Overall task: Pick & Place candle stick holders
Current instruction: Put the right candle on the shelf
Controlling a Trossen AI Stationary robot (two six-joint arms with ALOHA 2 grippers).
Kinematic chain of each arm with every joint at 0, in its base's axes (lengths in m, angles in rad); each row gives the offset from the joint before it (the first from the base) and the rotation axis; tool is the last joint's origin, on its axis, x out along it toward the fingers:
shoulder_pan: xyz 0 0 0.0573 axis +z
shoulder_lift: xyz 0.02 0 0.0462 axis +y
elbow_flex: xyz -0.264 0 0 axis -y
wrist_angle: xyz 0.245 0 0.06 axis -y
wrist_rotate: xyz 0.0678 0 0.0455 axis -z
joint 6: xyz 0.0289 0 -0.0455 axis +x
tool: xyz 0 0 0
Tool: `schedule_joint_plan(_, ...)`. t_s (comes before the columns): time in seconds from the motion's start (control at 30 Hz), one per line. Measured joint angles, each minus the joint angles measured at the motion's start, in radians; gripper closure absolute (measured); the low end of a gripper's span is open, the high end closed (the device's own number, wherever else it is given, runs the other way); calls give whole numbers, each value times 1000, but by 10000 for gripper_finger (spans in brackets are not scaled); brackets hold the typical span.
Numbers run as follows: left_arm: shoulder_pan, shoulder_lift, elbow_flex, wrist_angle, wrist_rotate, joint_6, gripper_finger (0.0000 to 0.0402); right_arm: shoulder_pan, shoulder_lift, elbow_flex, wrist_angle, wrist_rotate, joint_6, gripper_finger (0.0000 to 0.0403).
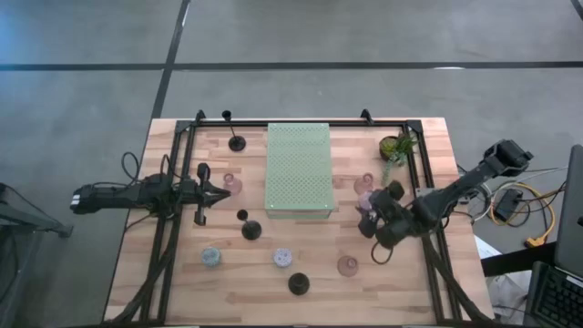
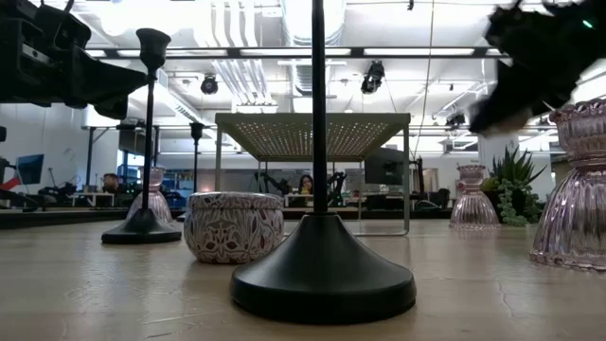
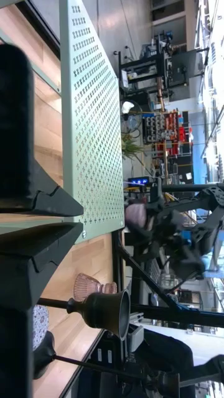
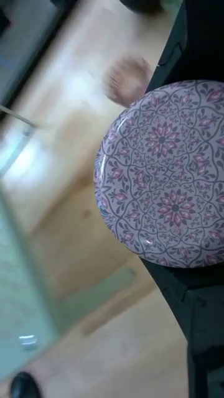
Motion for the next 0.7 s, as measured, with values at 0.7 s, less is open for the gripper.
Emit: schedule_joint_plan(0.7, 0, 0, 0, 0, 0, 0, 369, -564, 54, 450, 7, -243, -713, 117)
